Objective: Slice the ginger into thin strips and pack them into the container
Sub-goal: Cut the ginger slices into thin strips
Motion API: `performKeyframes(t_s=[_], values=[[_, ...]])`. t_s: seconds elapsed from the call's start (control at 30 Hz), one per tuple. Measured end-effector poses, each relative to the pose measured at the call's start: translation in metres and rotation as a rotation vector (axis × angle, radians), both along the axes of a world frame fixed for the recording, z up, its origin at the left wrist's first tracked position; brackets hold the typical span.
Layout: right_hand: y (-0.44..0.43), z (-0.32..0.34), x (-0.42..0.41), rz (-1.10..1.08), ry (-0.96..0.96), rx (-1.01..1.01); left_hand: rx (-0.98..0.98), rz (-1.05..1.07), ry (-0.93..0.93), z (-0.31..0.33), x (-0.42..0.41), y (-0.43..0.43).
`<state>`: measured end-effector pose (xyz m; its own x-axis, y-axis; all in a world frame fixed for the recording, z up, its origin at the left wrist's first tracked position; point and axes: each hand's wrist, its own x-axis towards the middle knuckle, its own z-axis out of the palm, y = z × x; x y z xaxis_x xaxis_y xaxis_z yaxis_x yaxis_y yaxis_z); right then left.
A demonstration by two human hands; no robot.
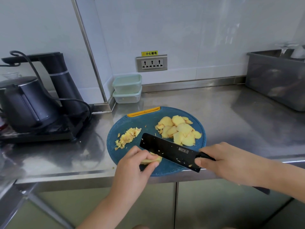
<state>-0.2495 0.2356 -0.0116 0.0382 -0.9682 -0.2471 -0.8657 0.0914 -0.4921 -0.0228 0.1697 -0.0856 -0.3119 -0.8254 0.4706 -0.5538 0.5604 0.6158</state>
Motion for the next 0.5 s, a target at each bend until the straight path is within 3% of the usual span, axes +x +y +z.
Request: performKeyframes(t_s=[0.5], values=[[-0.001,0.014,0.022,0.039,0.262,0.052,0.055,-0.049,0.137,0.001,0.003,-0.004]])
